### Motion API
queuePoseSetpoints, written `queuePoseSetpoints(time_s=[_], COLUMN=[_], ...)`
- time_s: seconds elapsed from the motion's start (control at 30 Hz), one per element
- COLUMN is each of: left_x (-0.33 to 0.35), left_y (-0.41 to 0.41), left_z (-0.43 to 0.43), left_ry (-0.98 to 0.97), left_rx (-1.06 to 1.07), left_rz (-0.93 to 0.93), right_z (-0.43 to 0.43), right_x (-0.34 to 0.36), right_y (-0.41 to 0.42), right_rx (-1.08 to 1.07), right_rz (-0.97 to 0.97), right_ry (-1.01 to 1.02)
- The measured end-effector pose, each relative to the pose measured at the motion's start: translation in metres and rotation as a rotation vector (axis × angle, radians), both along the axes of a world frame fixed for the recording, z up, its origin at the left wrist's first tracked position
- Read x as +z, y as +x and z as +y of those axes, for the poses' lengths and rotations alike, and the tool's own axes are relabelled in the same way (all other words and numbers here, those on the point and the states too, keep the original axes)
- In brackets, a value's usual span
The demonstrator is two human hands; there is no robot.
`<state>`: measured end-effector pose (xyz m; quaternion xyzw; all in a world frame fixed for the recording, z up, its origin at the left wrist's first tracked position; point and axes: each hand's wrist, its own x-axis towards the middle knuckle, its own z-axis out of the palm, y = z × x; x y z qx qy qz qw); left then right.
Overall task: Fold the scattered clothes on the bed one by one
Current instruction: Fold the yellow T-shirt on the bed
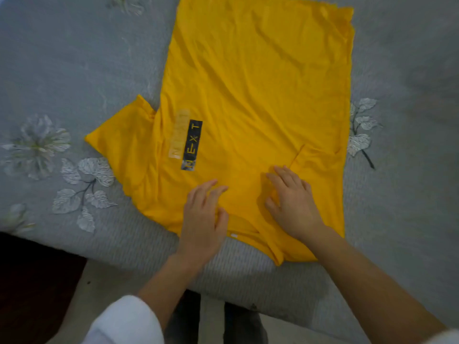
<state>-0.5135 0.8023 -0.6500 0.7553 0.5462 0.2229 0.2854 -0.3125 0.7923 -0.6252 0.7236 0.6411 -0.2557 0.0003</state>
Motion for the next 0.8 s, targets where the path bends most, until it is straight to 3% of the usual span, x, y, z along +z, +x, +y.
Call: queuePoseSetpoints(time_s=[0.17,0.27,0.47,0.53,0.63,0.7,0.8], left_x=[0.007,0.002,0.003,0.004,0.006,0.004,0.002], left_y=[-0.107,-0.145,-0.154,-0.154,-0.155,-0.158,-0.17], left_z=[0.058,0.092,0.159,0.178,0.193,0.198,0.201], left_ry=[-0.257,-0.444,-0.672,-0.853,-1.053,-1.021,-0.842], left_rx=[0.801,1.04,1.106,1.038,0.892,0.891,1.103], left_rz=[-0.151,-0.306,-0.751,-0.713,-0.502,-0.484,-0.753], right_z=[0.032,0.049,0.06,0.061,0.063,0.064,0.063], right_x=[-0.013,-0.02,-0.033,-0.032,-0.03,-0.031,-0.031], right_y=[-0.09,-0.124,-0.138,-0.137,-0.136,-0.136,-0.137], right_rx=[0.173,0.235,0.331,0.382,0.398,0.387,0.38], right_rz=[0.056,0.022,-0.061,-0.095,-0.111,-0.115,-0.118], right_ry=[-0.037,-0.061,-0.203,-0.25,-0.284,-0.29,-0.286])
